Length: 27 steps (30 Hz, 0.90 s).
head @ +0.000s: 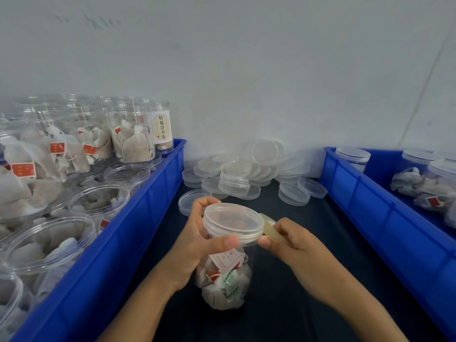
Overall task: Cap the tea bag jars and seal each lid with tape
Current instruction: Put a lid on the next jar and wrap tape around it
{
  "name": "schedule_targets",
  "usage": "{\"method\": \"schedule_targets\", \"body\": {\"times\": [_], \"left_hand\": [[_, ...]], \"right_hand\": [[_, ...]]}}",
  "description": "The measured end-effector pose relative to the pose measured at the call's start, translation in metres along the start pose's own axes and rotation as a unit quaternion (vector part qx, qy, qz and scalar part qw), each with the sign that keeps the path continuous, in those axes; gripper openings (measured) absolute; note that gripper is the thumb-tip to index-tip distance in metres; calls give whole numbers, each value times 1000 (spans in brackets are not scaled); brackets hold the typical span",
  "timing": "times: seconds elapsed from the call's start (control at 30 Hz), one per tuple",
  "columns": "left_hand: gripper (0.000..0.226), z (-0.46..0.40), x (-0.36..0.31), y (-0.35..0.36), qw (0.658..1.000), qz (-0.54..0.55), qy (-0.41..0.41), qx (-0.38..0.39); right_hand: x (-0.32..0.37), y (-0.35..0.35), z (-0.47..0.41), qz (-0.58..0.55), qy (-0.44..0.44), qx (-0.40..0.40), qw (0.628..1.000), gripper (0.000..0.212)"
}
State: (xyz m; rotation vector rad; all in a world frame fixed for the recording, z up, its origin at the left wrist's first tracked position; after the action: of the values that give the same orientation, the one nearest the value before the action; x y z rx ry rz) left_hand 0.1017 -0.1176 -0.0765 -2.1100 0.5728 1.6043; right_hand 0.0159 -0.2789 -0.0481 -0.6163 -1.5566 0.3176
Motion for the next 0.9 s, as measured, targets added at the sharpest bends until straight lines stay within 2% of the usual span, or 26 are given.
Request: {"method": "schedule_targets", "body": {"times": [0.1,0.2,0.27,0.37,0.47,0.7,0.9], "left_hand": [[103,2,-8,-1,999,-31,12,-8],[90,9,-15,-3,990,-137,37,2],[98,12,-15,-4,977,-212,35,-11],[127,13,-20,0,955,-279,38,-91],[129,12,-19,1,946,-285,46,-144],[103,12,-20,-7,958,-228,36,-171],[101,11,-20,-10,966,-220,26,-131]], "right_hand": [[-3,4,-1,0,9,-34,999,50],[-6,8,-1,-19,20,-57,998,34],[-7,12,-1,-23,15,-67,997,32],[-6,20,0,-15,0,-87,996,34],[-4,25,2,-7,-6,-97,995,34],[2,14,4,-27,-23,-25,999,36],[13,-1,8,154,-67,-29,985,35]]}}
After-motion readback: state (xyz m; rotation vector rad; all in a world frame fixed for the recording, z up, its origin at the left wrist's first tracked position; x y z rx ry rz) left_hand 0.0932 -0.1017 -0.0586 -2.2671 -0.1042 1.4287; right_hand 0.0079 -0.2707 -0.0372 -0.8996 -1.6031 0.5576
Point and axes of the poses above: each hand's wrist, its own z-axis away from the middle knuckle, its own y-axis out of the palm, x = y × z, the point moved 5 cm from there along -z, towards the middle knuckle, and after that the axes turned 9 degrees about -z, right-handed, at the moved point
